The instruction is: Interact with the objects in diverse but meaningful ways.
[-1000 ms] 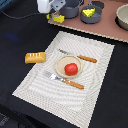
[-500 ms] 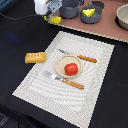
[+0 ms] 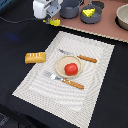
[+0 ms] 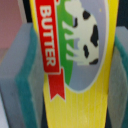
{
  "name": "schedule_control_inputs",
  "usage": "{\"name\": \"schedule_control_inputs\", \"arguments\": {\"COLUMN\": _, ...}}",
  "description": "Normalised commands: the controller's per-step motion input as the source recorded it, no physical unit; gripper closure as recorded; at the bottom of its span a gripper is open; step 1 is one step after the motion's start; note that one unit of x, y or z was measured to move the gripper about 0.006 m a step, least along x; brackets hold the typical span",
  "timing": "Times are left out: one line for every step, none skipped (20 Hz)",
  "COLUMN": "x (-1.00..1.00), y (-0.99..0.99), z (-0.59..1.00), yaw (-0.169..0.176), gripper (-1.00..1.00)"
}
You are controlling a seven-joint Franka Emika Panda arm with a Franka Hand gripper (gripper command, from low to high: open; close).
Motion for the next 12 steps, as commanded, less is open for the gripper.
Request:
{"name": "schedule_control_inputs", "arguments": {"x": -0.15, "y": -0.28, "z": -0.27, "yaw": 0.000, "gripper": 1.00}}
{"name": "schedule_control_inputs", "arguments": {"x": -0.16, "y": -0.27, "z": -0.27, "yaw": 0.000, "gripper": 1.00}}
{"name": "schedule_control_inputs", "arguments": {"x": -0.16, "y": -0.27, "z": -0.27, "yaw": 0.000, "gripper": 1.00}}
{"name": "schedule_control_inputs", "arguments": {"x": -0.18, "y": -0.27, "z": -0.28, "yaw": 0.000, "gripper": 1.00}}
{"name": "schedule_control_inputs", "arguments": {"x": -0.19, "y": -0.26, "z": -0.29, "yaw": 0.000, "gripper": 1.00}}
{"name": "schedule_control_inputs", "arguments": {"x": -0.20, "y": -0.26, "z": -0.30, "yaw": 0.000, "gripper": 1.00}}
{"name": "schedule_control_inputs", "arguments": {"x": -0.19, "y": -0.26, "z": -0.29, "yaw": 0.000, "gripper": 1.00}}
{"name": "schedule_control_inputs", "arguments": {"x": -0.18, "y": -0.25, "z": -0.29, "yaw": 0.000, "gripper": 1.00}}
{"name": "schedule_control_inputs", "arguments": {"x": -0.17, "y": -0.24, "z": -0.30, "yaw": 0.000, "gripper": 1.00}}
{"name": "schedule_control_inputs", "arguments": {"x": -0.15, "y": -0.25, "z": -0.29, "yaw": 0.000, "gripper": 1.00}}
{"name": "schedule_control_inputs", "arguments": {"x": -0.16, "y": -0.24, "z": -0.31, "yaw": 0.000, "gripper": 1.00}}
{"name": "schedule_control_inputs", "arguments": {"x": -0.15, "y": -0.22, "z": -0.30, "yaw": 0.000, "gripper": 1.00}}
